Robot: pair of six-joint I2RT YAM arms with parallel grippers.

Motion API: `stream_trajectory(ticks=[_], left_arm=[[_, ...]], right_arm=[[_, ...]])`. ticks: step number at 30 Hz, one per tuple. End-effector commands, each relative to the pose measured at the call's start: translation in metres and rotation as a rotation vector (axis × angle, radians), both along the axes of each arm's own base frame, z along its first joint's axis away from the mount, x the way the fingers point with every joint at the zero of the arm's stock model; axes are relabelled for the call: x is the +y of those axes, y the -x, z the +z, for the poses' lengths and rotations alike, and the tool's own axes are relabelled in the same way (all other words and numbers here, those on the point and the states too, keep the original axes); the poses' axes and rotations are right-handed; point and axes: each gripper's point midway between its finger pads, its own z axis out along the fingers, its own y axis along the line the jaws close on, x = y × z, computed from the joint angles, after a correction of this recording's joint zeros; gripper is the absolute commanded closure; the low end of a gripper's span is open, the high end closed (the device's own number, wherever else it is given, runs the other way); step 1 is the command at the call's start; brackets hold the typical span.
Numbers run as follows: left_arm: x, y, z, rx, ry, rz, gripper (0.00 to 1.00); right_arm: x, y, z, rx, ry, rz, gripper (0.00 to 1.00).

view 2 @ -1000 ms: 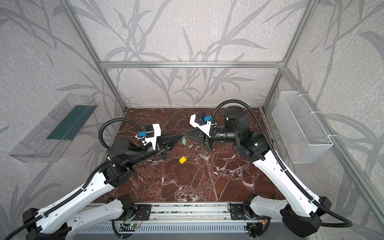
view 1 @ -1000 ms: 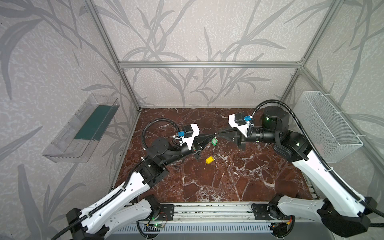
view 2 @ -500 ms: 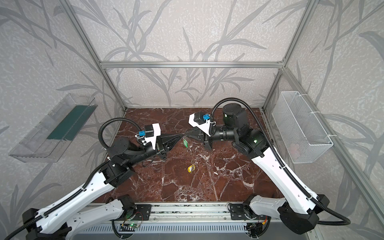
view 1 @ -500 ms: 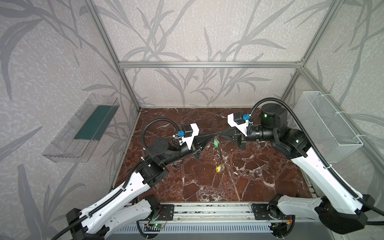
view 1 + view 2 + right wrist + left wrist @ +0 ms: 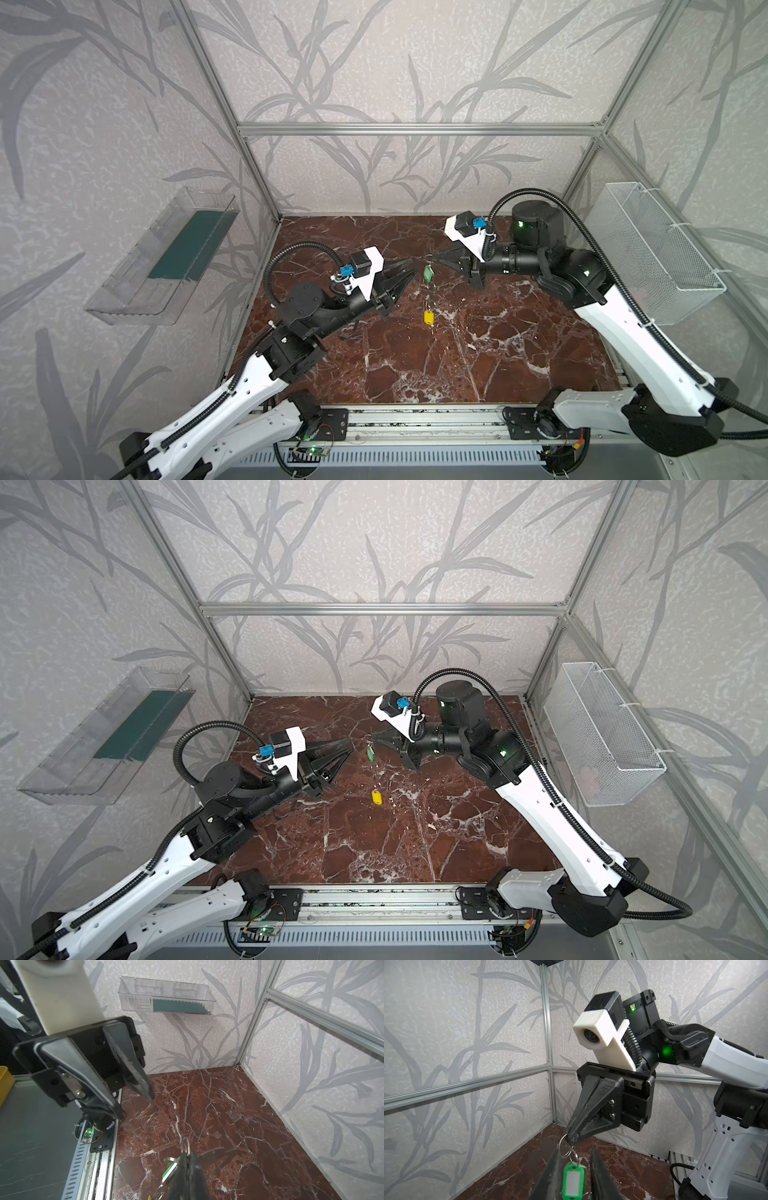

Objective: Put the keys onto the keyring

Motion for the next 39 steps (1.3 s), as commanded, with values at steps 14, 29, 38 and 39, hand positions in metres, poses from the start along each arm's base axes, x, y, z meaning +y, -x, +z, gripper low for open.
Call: stream_trajectory(ticks=[14, 29, 38, 39], left_arm=[[-0.019, -0.032, -0.024, 0.093, -0.062, 0.056, 0.77], [-0.023, -0.035, -0.023, 0.096, -0.063, 0.053, 0.77], [-0.021, -0.037, -0.022, 0.097, -0.066, 0.07, 0.81], [-0.02, -0.037, -0.022, 0.1, -0.069, 0.071, 0.84]], right_arm=[[-0.003, -0.007, 0.017, -0.045, -0.036, -0.059, 1.0], [0.005, -0.003, 0.009, -0.05, -0.006, -0.037, 1.0], [0.007, 0.0, 0.008, -0.052, 0.002, -0.024, 1.0], [0.007, 0.0, 0.009, -0.054, 0.001, -0.024, 1.0]])
